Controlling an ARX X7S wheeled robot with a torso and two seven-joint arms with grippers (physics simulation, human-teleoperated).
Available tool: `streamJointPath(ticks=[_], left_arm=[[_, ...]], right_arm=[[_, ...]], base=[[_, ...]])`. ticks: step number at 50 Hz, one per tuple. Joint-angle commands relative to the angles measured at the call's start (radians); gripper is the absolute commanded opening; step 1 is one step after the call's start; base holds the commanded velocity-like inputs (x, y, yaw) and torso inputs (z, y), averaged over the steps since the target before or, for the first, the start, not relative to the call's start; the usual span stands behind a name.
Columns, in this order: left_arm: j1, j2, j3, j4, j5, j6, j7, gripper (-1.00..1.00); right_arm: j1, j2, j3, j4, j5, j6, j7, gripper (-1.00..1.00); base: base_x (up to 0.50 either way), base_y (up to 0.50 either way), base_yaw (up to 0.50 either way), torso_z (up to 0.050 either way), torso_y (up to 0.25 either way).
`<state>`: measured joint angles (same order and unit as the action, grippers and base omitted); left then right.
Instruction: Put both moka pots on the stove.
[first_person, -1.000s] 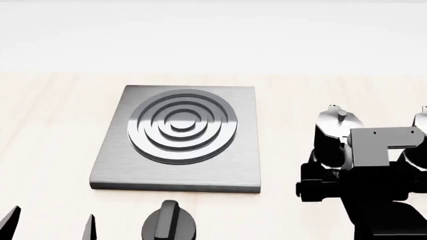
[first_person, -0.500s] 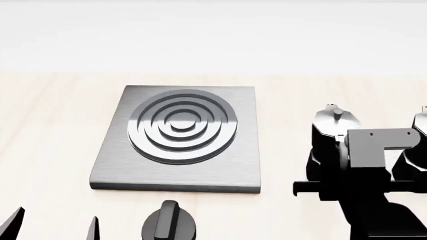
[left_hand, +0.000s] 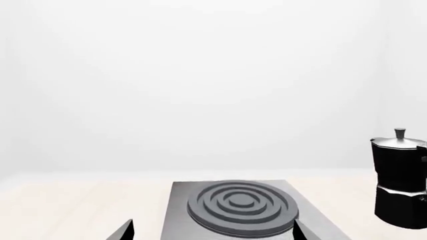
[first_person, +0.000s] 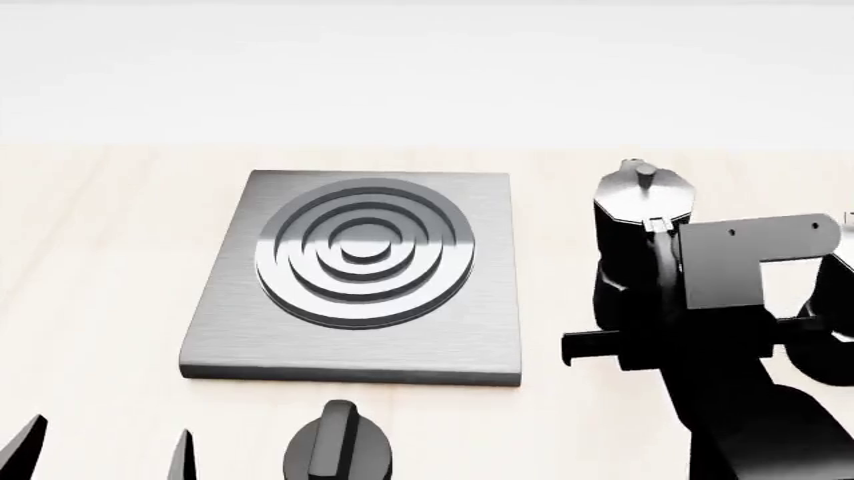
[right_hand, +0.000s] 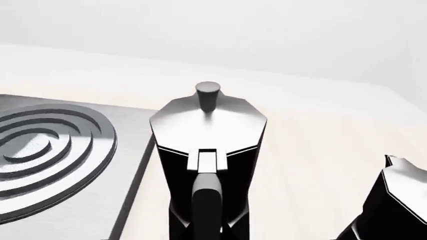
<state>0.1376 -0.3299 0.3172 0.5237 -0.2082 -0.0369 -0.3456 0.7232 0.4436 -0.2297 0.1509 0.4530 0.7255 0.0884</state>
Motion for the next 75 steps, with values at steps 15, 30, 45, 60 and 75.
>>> streamJointPath(ticks=[15,30,45,60,75], left_arm=[[-0.007,-0.002,0.004,-0.009,-0.042,-0.005,0.005,1.0],[-0.006,-0.018,0.019,0.014,-0.02,-0.032,-0.005,1.0],[-0.01,-0.024,0.013,0.008,-0.013,-0.033,-0.02,1.0],[-0.013,-0.031,0.02,0.014,-0.017,-0.042,-0.021,1.0],[-0.012,-0.033,0.024,0.005,-0.021,-0.033,-0.021,1.0]], right_arm=[[0.082,-0.021,-0.019,-0.17,0.017,0.081,0.016,-1.0],[0.199,-0.086,-0.093,-0.066,-0.008,0.053,-0.031,-1.0],[0.256,-0.129,-0.137,-0.006,-0.007,0.012,-0.09,-1.0],[0.337,-0.231,-0.198,0.235,-0.054,-0.156,-0.17,-1.0],[0.379,-0.323,-0.195,0.438,-0.067,-0.339,-0.201,-1.0]], base=[[0.0,0.0,0.0,0.0,0.001],[0.0,0.0,0.0,0.0,0.001],[0.0,0.0,0.0,0.0,0.001],[0.0,0.0,0.0,0.0,0.001],[0.0,0.0,0.0,0.0,0.001]])
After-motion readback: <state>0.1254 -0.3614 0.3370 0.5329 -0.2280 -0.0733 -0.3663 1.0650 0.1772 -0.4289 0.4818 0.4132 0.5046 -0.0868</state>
